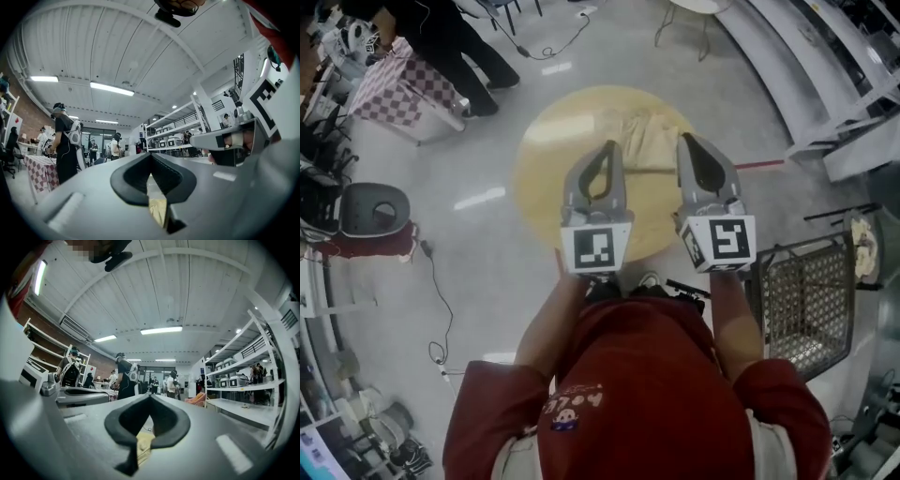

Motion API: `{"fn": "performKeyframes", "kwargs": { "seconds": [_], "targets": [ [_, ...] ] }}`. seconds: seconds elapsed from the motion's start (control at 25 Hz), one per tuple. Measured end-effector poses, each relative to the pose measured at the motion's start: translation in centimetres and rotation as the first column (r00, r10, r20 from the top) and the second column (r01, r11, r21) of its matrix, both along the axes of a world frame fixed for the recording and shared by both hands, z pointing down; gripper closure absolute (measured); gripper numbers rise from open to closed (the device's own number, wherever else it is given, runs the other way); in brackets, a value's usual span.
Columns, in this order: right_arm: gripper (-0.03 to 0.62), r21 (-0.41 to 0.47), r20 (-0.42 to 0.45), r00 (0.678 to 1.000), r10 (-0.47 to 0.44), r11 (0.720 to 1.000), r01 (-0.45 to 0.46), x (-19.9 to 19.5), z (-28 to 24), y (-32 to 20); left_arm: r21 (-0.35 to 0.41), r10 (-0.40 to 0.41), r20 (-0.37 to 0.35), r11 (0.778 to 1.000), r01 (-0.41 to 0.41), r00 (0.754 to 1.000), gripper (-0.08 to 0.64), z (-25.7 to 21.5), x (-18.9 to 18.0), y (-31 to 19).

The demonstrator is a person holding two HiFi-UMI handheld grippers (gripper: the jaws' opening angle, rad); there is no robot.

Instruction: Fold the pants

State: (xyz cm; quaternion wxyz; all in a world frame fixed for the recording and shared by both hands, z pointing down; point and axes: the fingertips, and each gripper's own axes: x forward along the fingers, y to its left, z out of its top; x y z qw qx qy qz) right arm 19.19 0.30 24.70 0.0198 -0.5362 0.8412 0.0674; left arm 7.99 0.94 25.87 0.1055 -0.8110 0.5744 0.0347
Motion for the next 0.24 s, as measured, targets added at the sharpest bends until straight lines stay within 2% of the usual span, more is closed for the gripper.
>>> {"fn": "performKeyframes", "kwargs": {
  "seconds": [0.24],
  "targets": [
    [0.592, -0.033, -0.018, 1.000, -0.013, 0.999, 0.013, 0.0, 1.6, -0.6, -0.034, 0.004, -0.018, 0.999, -0.004, 1.000, 0.552, 1.5, 0.1, -0.6]
  ]
}}
